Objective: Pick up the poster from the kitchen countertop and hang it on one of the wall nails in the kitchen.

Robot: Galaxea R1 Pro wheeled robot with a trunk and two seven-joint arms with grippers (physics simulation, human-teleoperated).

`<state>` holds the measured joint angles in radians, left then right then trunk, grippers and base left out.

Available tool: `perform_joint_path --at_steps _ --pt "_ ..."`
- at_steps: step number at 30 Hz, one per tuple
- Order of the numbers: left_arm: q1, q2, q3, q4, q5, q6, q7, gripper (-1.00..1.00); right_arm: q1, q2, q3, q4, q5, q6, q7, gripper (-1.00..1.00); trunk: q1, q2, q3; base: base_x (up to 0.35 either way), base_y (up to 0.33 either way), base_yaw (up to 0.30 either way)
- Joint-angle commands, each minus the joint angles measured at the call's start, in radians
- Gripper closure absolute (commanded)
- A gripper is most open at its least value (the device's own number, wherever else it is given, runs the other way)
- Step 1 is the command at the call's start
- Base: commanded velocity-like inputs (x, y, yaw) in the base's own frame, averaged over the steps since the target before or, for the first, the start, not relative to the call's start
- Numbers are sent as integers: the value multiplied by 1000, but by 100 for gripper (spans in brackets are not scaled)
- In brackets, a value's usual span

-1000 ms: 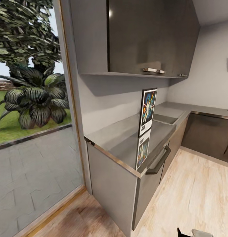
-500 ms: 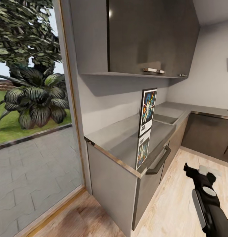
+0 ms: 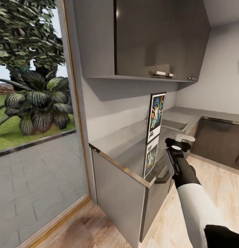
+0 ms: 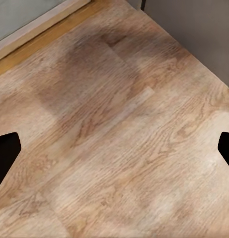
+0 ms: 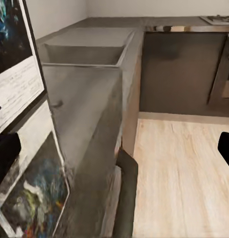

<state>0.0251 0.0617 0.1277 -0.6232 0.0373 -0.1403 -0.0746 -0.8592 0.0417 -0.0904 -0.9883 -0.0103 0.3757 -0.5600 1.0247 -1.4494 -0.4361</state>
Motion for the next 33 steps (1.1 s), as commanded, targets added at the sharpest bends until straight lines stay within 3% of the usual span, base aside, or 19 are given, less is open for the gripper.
perform_joint_path --at_steps 1,3,6,7,8,12,33 --pt "0 0 4 -1 4 0 -8 -100 -18 5 4 26 -1 0 -10 -100 0 -1 -1 143 177 0" --pt "1 0 4 -1 4 -1 -9 -100 -98 20 18 162 -2 -34 -32 -100 0 -1 -1 98 116 0" --pt "0 0 4 -1 4 -1 -10 -100 -133 24 20 223 -2 -41 -37 -100 0 -1 -1 34 41 0" --pt "0 0 4 -1 4 -1 -10 -100 -221 37 21 379 -2 -72 -40 -100 0 -1 -1 6 7 0" --pt "0 0 4 -1 4 -1 -10 -100 -261 50 21 460 -2 -116 -44 -100 0 -1 -1 3 3 0" --pt "0 0 4 -1 4 0 -10 -100 -309 66 21 568 -2 -171 -70 -100 0 -1 -1 41 42 0" --pt "0 1 4 -1 3 0 -10 -100 -325 75 21 611 -4 -195 -82 -100 0 -1 -1 98 50 0"
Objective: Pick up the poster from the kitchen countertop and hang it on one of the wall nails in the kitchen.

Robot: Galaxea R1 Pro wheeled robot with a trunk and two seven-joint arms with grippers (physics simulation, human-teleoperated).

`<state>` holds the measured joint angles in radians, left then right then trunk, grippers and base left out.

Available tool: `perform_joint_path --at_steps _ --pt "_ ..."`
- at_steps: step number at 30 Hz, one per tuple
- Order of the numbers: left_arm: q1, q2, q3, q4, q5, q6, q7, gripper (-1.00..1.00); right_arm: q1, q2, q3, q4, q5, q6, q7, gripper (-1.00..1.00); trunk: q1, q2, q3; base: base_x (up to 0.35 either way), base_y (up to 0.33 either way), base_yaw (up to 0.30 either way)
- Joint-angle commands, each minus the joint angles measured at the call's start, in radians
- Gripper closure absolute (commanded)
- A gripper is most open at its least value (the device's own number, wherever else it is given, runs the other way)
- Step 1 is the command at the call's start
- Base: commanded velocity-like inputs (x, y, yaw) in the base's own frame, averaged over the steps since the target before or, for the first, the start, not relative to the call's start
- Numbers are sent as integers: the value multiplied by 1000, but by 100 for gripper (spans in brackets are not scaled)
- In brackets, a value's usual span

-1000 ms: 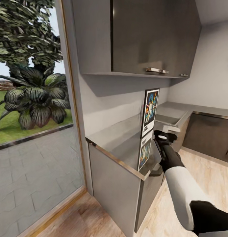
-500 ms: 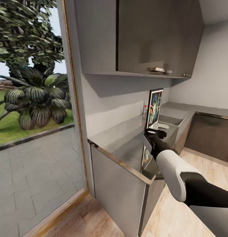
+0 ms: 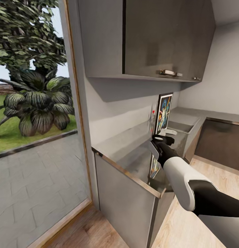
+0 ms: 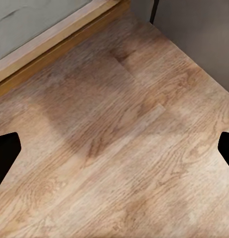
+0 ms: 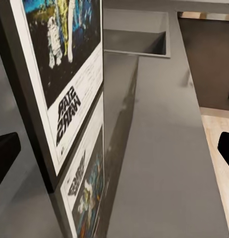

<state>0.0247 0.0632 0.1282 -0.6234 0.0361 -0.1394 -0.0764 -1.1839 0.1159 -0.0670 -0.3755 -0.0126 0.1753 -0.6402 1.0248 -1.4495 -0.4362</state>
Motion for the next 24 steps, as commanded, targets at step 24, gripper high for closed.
perform_joint_path --at_steps 24 --pt "0 14 4 -2 5 0 -8 -100 3 4 2 63 0 -86 10 -100 0 -1 -1 63 29 0"
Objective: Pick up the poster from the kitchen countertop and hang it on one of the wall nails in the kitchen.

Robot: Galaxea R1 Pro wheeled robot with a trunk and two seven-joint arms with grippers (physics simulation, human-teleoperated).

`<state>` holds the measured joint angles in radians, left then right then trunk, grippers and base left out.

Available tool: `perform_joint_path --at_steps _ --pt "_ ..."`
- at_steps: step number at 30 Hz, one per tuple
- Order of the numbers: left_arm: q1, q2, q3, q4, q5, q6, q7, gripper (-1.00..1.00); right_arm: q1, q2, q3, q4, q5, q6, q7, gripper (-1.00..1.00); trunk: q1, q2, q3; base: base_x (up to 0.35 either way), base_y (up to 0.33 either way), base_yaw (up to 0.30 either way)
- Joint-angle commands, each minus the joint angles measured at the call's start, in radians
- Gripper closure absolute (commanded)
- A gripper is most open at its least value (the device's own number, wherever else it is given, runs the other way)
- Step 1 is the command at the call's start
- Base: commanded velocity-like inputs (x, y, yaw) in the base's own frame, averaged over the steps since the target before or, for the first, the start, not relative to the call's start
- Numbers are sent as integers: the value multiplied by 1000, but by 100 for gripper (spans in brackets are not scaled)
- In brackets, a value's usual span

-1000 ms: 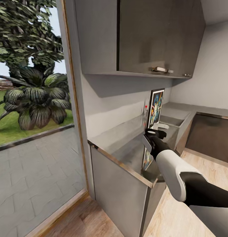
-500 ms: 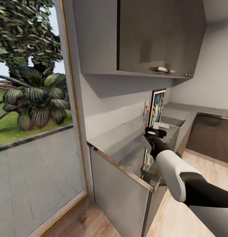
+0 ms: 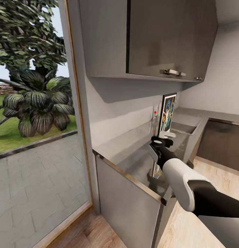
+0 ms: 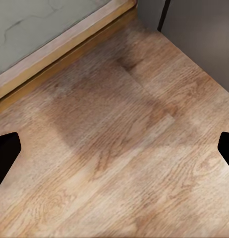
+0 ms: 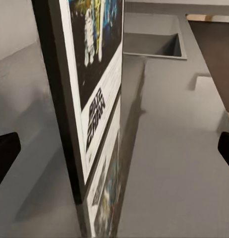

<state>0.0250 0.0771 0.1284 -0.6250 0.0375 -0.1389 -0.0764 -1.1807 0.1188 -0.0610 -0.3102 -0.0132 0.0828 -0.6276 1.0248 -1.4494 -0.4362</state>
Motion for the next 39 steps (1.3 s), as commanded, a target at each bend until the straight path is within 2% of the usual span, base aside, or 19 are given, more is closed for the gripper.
perform_joint_path --at_steps 1,14,39 --pt "0 0 4 -1 4 -1 -8 -100 0 1 -4 -1 1 6 -2 -100 0 -1 -1 65 60 0" --pt "0 0 4 -1 4 -1 -8 -100 0 1 -3 1 2 1 -2 -100 0 -1 -1 93 12 0" --pt "0 0 4 -4 3 -1 -8 -100 -1 0 -3 -1 9 0 -1 -100 0 -1 -1 27 0 0"
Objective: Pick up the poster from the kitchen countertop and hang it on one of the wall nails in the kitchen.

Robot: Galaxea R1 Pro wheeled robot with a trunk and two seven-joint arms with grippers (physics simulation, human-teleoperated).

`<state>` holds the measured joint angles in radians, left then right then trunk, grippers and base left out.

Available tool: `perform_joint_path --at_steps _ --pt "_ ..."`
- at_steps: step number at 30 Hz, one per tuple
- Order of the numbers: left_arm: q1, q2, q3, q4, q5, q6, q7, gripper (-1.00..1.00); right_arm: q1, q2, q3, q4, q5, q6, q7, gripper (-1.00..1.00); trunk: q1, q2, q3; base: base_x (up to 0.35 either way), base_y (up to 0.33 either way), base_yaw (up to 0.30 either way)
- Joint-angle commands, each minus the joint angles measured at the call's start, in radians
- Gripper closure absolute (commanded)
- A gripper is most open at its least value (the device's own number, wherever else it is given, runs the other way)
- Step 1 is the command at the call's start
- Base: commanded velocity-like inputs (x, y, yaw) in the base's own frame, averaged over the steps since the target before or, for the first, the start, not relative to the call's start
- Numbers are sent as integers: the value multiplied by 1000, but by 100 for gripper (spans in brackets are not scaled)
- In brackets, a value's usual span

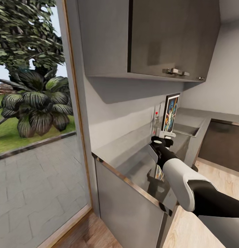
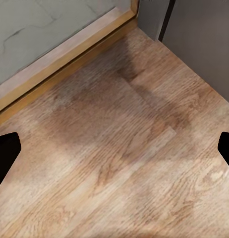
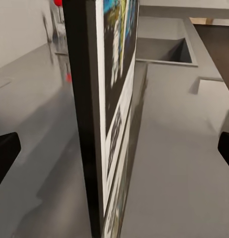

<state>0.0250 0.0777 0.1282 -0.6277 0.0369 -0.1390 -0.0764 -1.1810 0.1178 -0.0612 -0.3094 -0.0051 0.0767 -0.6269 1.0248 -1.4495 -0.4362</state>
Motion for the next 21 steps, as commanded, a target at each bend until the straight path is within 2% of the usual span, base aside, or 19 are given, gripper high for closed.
perform_joint_path --at_steps 1,21 --pt "0 0 4 -1 4 -1 -8 -100 0 1 -3 -2 0 6 -2 -100 0 -1 -1 50 0 0" --pt "0 2 4 0 4 -1 -8 -100 0 0 -3 -3 1 6 -2 -100 0 -1 -1 42 0 0"
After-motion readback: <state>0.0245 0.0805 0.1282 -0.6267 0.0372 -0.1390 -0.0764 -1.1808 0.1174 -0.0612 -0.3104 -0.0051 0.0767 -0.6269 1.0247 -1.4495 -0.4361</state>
